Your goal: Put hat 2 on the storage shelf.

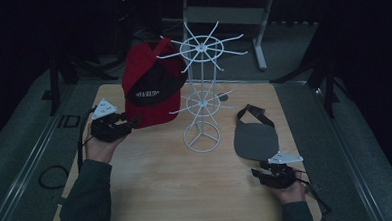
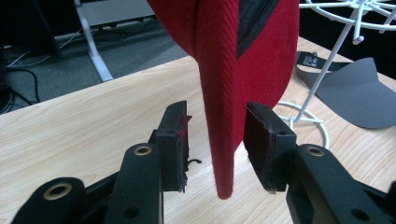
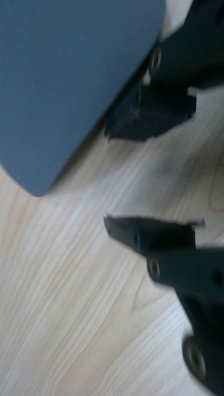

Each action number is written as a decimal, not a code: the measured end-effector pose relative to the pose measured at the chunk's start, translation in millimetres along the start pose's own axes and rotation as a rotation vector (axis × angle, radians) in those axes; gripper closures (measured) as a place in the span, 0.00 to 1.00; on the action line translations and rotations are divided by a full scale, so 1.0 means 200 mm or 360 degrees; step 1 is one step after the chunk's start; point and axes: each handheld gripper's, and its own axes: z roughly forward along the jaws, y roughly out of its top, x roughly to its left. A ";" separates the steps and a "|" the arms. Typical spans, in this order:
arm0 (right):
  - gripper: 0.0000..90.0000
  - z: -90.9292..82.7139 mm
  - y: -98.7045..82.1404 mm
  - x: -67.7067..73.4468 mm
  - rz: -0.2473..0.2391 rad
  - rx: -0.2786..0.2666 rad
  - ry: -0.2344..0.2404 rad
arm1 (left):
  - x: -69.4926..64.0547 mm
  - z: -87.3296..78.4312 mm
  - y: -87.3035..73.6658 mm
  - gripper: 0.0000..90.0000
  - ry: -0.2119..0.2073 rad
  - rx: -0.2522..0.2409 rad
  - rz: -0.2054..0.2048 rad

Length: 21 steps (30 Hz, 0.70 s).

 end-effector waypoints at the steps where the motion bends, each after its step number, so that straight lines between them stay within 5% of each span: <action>1: 0.70 -0.02 0.01 0.00 -0.0004 -0.0018 0.0016 | 0.00 0.00 0.00 0.66 0.0005 -0.0002 0.0000; 4: 0.94 -0.05 0.06 0.00 -0.0035 -0.0057 0.0023 | 0.00 -0.02 -0.01 0.64 0.0009 -0.0021 -0.0013; 6: 0.99 -0.06 0.08 -0.01 -0.0051 -0.0058 0.0012 | 0.00 -0.03 -0.01 0.64 0.0017 -0.0023 -0.0012; 21: 1.00 0.01 0.29 -0.13 -0.0028 -0.0092 -0.0068 | 0.01 -0.07 -0.02 0.61 0.0060 -0.0056 -0.0025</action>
